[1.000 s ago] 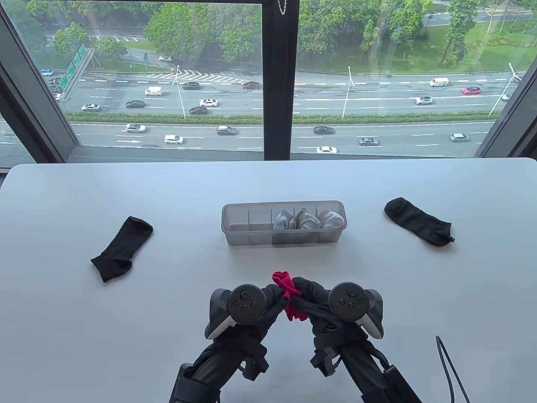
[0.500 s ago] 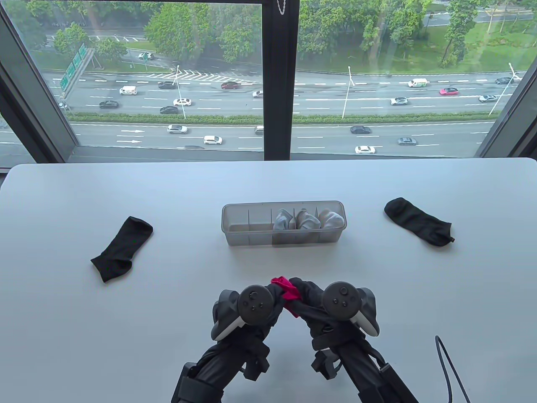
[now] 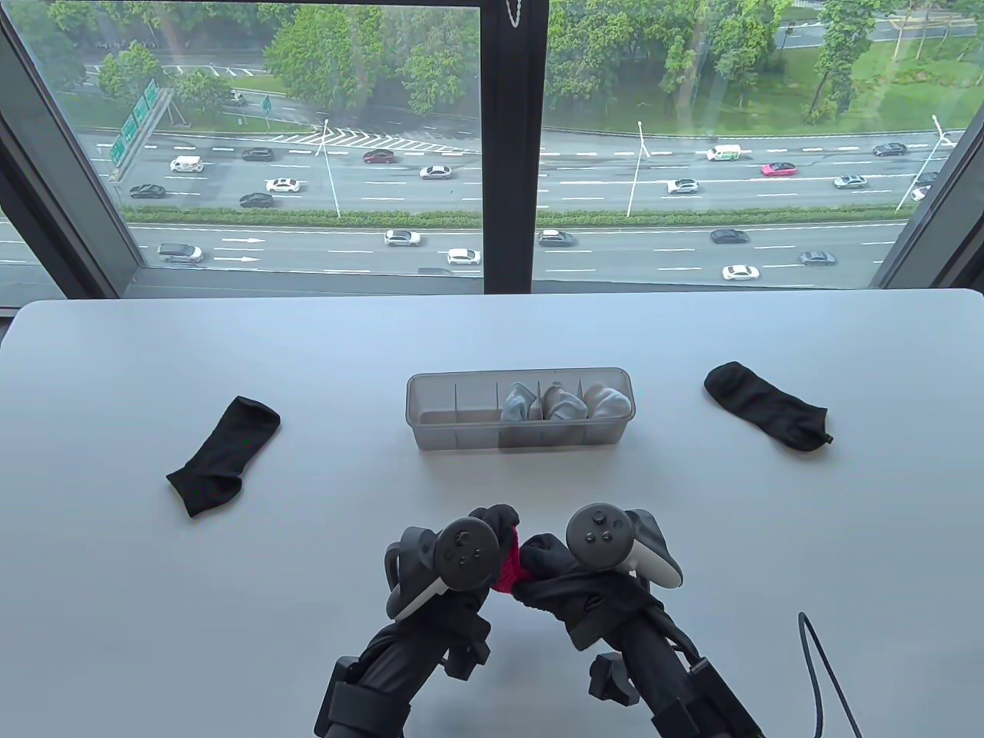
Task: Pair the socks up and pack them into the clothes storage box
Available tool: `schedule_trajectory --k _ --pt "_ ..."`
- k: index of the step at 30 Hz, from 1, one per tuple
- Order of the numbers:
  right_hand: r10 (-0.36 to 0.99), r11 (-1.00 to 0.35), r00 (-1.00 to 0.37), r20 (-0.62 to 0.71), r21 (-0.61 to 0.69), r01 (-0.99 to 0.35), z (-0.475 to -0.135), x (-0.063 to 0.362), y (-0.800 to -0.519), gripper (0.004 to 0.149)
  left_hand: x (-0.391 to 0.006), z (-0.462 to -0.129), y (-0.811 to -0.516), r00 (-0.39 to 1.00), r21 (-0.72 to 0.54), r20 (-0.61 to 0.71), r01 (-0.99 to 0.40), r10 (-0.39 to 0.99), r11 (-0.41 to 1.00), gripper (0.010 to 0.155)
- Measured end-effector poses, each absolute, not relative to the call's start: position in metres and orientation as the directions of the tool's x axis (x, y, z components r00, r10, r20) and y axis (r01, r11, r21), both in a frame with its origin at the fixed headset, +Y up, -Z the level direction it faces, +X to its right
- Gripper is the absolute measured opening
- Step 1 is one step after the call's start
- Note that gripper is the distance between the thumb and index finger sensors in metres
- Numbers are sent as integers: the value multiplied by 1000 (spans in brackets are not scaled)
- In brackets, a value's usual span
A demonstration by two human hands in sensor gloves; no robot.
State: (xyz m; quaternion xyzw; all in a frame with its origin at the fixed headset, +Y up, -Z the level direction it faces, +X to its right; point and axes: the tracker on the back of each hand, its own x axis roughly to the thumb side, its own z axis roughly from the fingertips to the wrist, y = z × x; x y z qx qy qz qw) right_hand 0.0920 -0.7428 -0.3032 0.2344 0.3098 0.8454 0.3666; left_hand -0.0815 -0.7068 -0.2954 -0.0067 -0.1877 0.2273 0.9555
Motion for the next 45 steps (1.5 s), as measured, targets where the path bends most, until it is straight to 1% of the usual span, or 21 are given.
schedule_trajectory --k 3,4,6,7,10,13,14,16,19,20,21,23,25,27,31,33,35,39,43,44,45 --pt "755 -569 -624 201 674 -471 -304 94 -735 45 -85 -295 -705 779 -116 359 -509 514 853 44" --pt "764 -588 -612 206 615 -526 -302 94 -733 46 -85 -295 -706 748 -157 350 -547 564 822 48" --pt "801 -569 -575 167 513 -643 -302 97 -732 50 -82 -294 -710 586 -305 361 -661 725 686 57" --pt "822 -538 -552 138 506 -674 -303 100 -730 53 -81 -291 -712 582 -300 314 -689 750 660 56" --pt "837 -542 -533 120 306 -782 -303 117 -724 67 -84 -292 -711 658 -261 357 -611 662 748 58" --pt "898 -440 -426 111 223 -870 -303 130 -722 72 -81 -294 -714 585 -354 381 -623 716 698 63" --pt "905 -425 -410 112 206 -881 -303 132 -721 73 -79 -293 -714 616 -365 392 -577 683 731 68" --pt "916 -398 -378 133 194 -897 -302 135 -721 73 -75 -291 -711 733 -297 393 -471 556 831 72" --pt "978 -206 -195 71 223 -953 -303 134 -726 74 -73 -290 -708 730 -240 355 -532 583 812 71" --pt "980 -200 -191 61 232 -952 -302 134 -725 75 -76 -289 -709 726 -207 321 -573 608 793 70" --pt "968 -250 -241 71 204 -946 -301 134 -724 74 -78 -289 -710 722 -194 303 -592 622 782 69" --pt "841 -532 -517 158 78 -843 -298 134 -721 66 -84 -290 -710 701 -184 254 -642 666 745 67" --pt "778 -620 -591 215 110 -777 -297 127 -722 61 -88 -291 -710 643 -173 216 -715 735 677 65" --pt "785 -616 -561 261 241 -750 -296 115 -726 64 -88 -293 -713 523 -265 267 -767 809 584 62" --pt "759 -644 -580 295 203 -738 -293 109 -722 65 -94 -294 -717 361 -344 266 -830 894 438 61" --pt "698 -703 -634 334 148 -696 -288 105 -722 64 -91 -293 -716 389 -337 270 -818 880 465 67" --pt "678 -719 -646 351 134 -682 -287 102 -721 61 -92 -294 -716 459 -315 283 -785 842 534 66" --pt "683 -710 -639 354 113 -695 -285 102 -718 54 -97 -297 -717 396 -326 247 -826 885 460 62" --pt "691 -697 -646 324 62 -715 -287 109 -717 43 -93 -296 -715 401 -370 252 -801 881 471 63" --pt "705 -676 -647 290 -3 -737 -289 115 -715 42 -88 -294 -715 437 -406 270 -756 858 513 63" --pt "734 -643 -621 274 -14 -766 -290 120 -713 42 -82 -291 -716 456 -452 273 -717 847 531 63"
